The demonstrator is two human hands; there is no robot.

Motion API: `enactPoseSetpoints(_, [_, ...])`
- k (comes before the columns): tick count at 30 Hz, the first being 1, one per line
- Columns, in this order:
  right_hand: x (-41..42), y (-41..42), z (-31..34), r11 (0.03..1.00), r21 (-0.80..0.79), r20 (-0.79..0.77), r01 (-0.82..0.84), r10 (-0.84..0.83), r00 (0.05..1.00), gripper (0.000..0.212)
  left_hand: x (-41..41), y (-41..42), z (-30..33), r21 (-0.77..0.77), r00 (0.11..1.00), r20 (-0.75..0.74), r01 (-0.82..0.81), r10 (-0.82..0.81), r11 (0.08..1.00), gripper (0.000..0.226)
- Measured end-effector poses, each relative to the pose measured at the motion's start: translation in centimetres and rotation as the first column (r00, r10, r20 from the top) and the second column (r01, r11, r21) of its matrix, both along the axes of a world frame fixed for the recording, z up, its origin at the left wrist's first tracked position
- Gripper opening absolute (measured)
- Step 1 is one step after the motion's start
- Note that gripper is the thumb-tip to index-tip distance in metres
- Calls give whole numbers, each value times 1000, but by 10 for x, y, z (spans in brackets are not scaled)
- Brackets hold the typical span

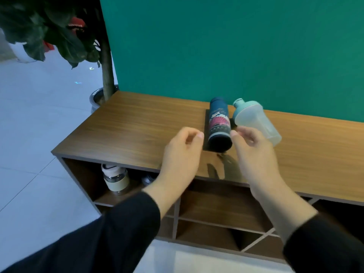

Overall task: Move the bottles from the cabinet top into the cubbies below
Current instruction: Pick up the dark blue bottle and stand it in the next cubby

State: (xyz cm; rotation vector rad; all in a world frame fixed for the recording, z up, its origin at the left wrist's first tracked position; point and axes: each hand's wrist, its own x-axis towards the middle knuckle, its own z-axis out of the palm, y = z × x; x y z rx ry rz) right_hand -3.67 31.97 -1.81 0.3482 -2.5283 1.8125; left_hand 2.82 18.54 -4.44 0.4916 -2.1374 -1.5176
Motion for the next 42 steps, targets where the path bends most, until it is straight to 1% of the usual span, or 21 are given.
enactPoseSetpoints(1, [-18, -4, 1, 999, 41, 71, -6, 3, 997, 41, -17, -3, 3, 51, 998, 64, -18, 15, 999, 27])
enactPoseSetpoints(3, [-51, -17, 2, 994, 97, 208, -42, 21, 978, 49, -51, -7, 9, 266, 989, 150, -47, 7, 963, 41])
enactPoseSetpoints(5, [-76, -28, -1, 991, 127, 284, -37, 0, 959, 50, -78, -6, 16, 521, 978, 206, -73, -42, 850, 46])
enactPoseSetpoints(6, [-85, -31, -4, 988, 147, 310, -53, 5, 951, 51, -88, -5, 18, 585, 973, 217, -71, -71, 808, 47])
enactPoseSetpoints(7, [-92, -34, -8, 983, 165, 333, -77, 17, 943, 53, -97, -4, 18, 593, 970, 224, -59, -94, 803, 45])
enactPoseSetpoints(9, [-101, -39, -14, 982, 155, 357, -104, 42, 933, 55, -111, -3, 13, 531, 962, 256, -60, -93, 845, 41])
enactPoseSetpoints(11, [-103, -40, -17, 991, 90, 359, -99, 61, 931, 51, -119, -3, 4, 475, 962, 264, -74, -62, 877, 40])
enactPoseSetpoints(14, [-93, -34, -19, 995, -50, 333, -92, 103, 937, 46, -113, -1, 0, 514, 972, 226, -63, -64, 855, 35])
enactPoseSetpoints(16, [-78, -28, -23, 988, -97, 245, -120, 141, 959, 56, -99, 5, 7, 546, 984, 163, -32, -68, 837, 25])
enactPoseSetpoints(17, [-68, -24, -25, 984, -98, 170, -151, 166, 971, 61, -90, 11, 13, 536, 989, 132, -10, -73, 844, 25])
enactPoseSetpoints(19, [-43, -17, -25, 977, -58, -2, -204, 204, 979, 63, -71, 23, 26, 505, 996, 63, 22, -62, 863, 39])
enactPoseSetpoints(21, [-16, -4, -24, 966, -23, -150, -258, 252, 956, 66, -48, 35, 38, 500, 999, -15, 47, -46, 865, 48])
enactPoseSetpoints(23, [6, 13, -20, 940, -33, -208, -341, 327, 922, 61, -21, 45, 42, 483, 996, -71, 88, -62, 871, 49])
enactPoseSetpoints(26, [23, 45, -13, 881, -190, -173, -434, 405, 898, 52, 16, 60, 36, 409, 971, -164, 225, -171, 884, 44])
enactPoseSetpoints(28, [28, 69, -8, 830, -196, -159, -523, 499, 852, 56, 34, 67, 17, 389, 952, -187, 297, -241, 872, 40])
enactPoseSetpoints(30, [37, 89, -6, 754, -168, -87, -635, 630, 771, 61, 51, 71, -9, 350, 933, -153, 358, -325, 865, 49])
enactPoseSetpoints(32, [48, 103, -10, 720, -174, 8, -672, 683, 730, 62, 66, 72, -38, 313, 897, -102, 439, -429, 843, 61])
enactPoseSetpoints(34, [58, 111, -22, 752, -159, 97, -640, 657, 748, 60, 77, 74, -64, 304, 849, -16, 507, -527, 807, 67])
enactPoseSetpoints(36, [66, 114, -40, 806, -57, 194, -589, 588, 786, 62, 81, 74, -89, 288, 821, 109, 514, -561, 808, 67])
enactPoseSetpoints(39, [70, 108, -77, 847, 157, 284, -509, 455, 844, 65, 76, 69, -123, 246, 789, 279, 492, -547, 835, 65])
enactPoseSetpoints(42, [65, 93, -115, 854, 238, 333, -462, 375, 865, 65, 67, 65, -152, 198, 782, 374, 459, -499, 866, 66])
